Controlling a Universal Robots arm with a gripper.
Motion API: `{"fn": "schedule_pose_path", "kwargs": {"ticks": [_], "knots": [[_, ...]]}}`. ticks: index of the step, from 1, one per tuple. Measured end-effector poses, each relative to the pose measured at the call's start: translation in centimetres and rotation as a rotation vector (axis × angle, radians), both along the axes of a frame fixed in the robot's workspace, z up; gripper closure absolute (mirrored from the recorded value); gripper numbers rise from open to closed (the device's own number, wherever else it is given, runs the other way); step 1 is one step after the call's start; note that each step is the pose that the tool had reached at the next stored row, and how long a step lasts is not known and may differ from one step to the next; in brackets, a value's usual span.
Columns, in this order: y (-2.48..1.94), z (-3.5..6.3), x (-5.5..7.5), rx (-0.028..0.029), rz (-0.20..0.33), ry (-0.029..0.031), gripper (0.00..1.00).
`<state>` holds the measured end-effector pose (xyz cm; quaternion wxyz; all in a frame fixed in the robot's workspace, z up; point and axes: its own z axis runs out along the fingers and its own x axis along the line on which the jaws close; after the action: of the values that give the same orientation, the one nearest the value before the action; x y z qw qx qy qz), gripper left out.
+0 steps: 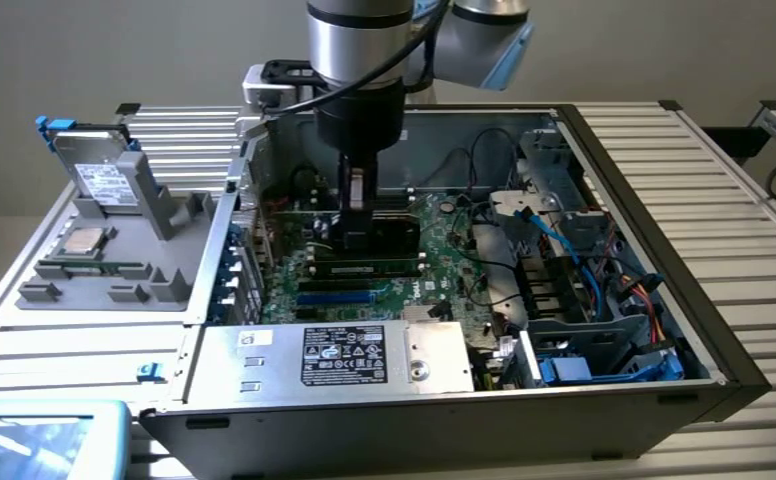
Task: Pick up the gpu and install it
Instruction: 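Insert the gpu into the slot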
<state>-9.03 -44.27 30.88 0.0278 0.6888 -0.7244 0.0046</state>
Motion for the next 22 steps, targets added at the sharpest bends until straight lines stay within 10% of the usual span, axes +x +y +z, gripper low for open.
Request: {"fn": "schedule_pose_path", "kwargs": {"ticks": [22], "knots": [[-0.89, -3.99, -1.1, 0.0017, -0.001, -0.0004, 0.72]]}}
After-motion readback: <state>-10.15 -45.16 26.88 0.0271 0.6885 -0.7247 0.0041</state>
